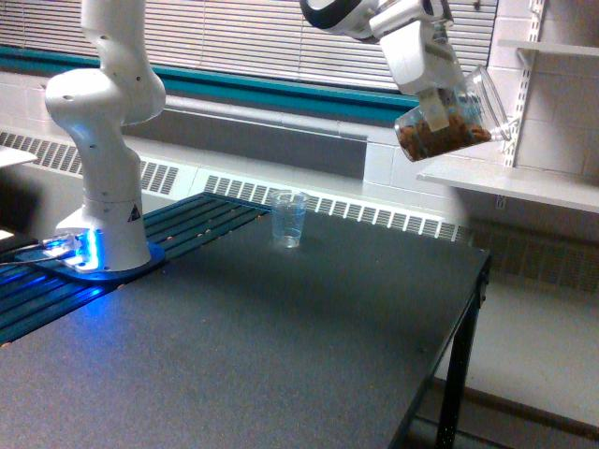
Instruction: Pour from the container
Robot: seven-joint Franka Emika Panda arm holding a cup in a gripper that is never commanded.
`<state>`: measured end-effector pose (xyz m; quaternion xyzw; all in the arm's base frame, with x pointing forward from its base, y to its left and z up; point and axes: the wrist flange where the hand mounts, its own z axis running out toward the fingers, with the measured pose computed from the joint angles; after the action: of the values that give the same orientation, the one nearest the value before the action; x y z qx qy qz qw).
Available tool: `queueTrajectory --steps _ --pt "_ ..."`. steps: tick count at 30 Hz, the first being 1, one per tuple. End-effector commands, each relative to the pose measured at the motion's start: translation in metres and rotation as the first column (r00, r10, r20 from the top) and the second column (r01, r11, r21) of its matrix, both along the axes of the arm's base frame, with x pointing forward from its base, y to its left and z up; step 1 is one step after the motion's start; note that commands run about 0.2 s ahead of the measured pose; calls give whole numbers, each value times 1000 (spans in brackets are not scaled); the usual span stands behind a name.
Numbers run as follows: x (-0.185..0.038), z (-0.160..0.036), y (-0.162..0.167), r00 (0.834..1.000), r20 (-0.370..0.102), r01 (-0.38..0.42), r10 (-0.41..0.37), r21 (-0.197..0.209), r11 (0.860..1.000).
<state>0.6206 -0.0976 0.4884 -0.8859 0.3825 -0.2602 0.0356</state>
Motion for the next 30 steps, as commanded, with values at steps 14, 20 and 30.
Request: queueTrajectory --steps 14,20,30 --pt "-12 -17 45 996 -6 -85 84 -68 994" --pt "-33 -28 79 989 -15 -145 144 -99 984" --pt "-72 -45 129 977 -34 -212 209 -123 970"
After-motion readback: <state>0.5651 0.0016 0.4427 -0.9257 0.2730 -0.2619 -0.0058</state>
